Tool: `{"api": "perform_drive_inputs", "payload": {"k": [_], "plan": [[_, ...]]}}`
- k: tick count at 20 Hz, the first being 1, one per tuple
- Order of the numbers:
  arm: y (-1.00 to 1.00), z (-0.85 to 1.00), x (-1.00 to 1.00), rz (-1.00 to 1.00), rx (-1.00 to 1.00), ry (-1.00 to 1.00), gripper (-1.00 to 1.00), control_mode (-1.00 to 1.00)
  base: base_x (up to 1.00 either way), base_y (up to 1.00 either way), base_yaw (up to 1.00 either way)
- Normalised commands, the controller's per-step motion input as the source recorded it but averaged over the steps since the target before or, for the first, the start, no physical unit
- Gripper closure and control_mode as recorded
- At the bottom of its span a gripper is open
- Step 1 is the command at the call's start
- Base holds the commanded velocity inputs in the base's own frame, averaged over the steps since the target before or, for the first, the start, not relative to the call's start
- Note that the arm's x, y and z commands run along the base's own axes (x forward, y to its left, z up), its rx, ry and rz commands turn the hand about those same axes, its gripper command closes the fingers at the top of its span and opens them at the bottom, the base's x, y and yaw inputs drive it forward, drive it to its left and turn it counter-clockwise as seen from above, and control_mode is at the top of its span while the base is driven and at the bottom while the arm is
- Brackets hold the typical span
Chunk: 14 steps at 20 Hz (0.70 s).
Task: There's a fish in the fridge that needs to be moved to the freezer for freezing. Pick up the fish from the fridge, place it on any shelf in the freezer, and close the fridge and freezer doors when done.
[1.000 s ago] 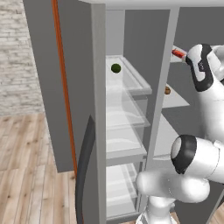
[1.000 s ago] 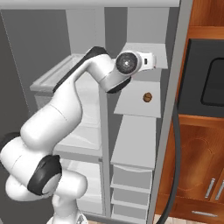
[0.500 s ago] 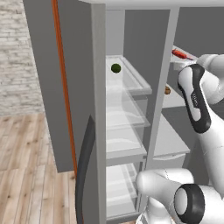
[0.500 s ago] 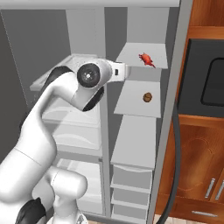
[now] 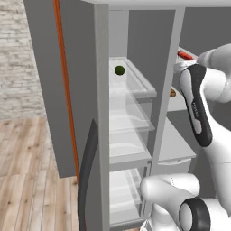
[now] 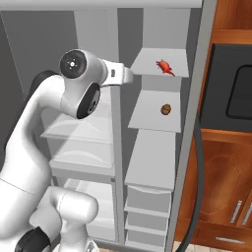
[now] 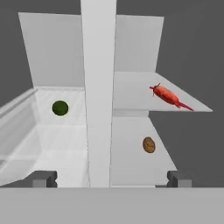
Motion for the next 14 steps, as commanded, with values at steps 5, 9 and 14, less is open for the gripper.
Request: {"api": "perform_drive_inputs", "payload": {"k": [5, 9, 14], "plan": [[0.29, -0.53, -0.26, 0.00, -0.03, 0.05, -1.00, -1.00, 0.00, 0.00, 0.00], [0.24, -0.48, -0.35, -0.01, 0.00, 0.03, -1.00, -1.00, 0.00, 0.00, 0.00], [0.23, -0.29, -0.34, 0.00, 0.00, 0.03, -1.00, -1.00, 0.00, 0.00, 0.00]]}}
